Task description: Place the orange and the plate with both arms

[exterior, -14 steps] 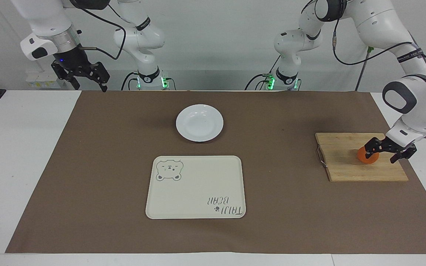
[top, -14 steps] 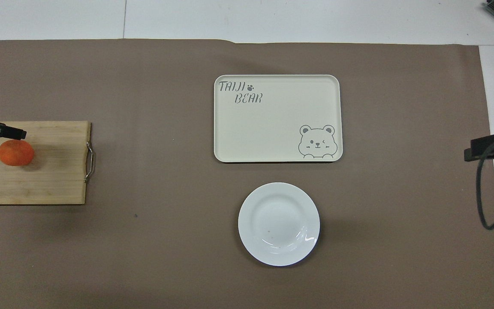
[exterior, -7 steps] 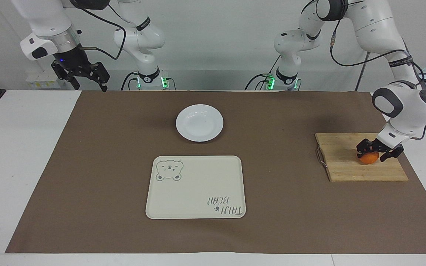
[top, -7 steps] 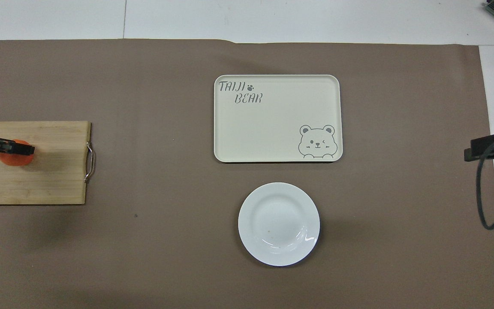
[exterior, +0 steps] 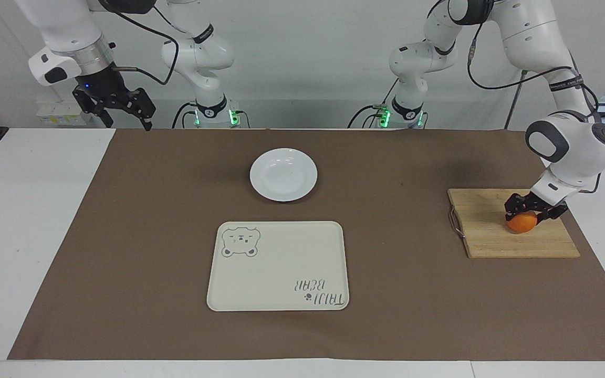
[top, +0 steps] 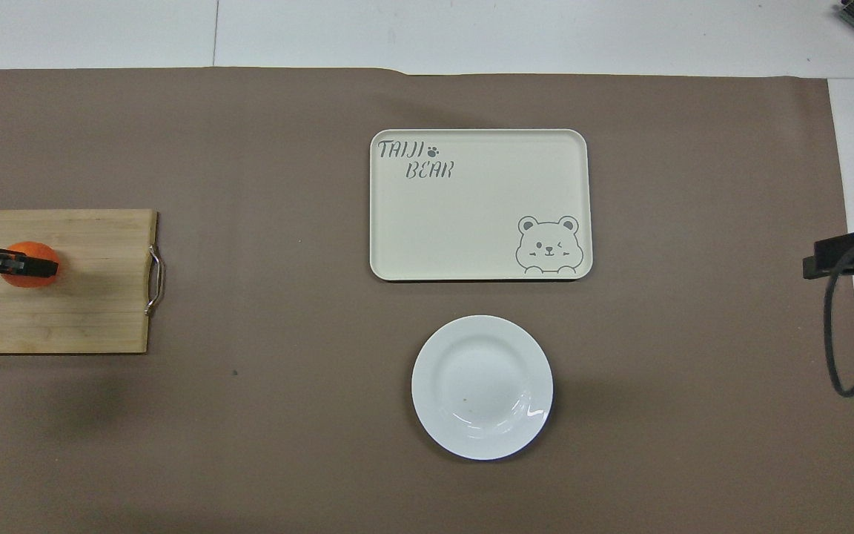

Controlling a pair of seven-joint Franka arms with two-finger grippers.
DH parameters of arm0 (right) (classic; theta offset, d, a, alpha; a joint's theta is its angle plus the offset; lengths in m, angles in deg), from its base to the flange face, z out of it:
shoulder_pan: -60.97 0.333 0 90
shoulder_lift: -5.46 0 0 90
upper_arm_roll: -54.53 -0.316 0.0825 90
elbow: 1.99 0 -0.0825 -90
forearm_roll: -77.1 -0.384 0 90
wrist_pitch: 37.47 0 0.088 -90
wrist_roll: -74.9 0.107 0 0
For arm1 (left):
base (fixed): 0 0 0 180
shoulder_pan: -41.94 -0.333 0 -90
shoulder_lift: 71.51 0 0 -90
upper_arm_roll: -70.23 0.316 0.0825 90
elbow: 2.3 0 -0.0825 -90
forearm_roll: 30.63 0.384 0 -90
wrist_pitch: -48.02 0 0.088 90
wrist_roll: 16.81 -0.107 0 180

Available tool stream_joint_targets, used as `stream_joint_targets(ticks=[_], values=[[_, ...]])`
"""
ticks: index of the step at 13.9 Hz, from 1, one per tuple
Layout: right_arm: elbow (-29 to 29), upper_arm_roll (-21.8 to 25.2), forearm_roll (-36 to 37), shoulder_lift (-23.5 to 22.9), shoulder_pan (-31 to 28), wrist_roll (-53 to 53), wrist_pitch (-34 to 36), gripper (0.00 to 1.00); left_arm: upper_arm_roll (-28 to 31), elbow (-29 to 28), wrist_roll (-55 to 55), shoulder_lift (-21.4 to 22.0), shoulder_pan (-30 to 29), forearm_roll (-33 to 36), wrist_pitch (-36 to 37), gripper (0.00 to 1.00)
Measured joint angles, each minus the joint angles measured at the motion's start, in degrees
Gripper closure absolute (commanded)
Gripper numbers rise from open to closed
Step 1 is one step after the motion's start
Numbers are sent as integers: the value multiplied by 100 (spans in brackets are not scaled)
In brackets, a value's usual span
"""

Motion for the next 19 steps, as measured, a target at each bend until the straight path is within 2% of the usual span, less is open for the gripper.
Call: stream_joint_targets(ticks=[5,7,15,19], values=[[0,0,0,0,0,0,0,0,-139,136,0,79,36,0,-8,100],[0,1,0,0,0,0,0,0,-197,221,4,143,217,-1,-1,100],[0,1,0,0,0,0,0,0,-236,436,979,213,1315,-11,-1,100],[0,1,0,0,0,0,0,0,-252,492,1889,216,2183,-16,122,100]])
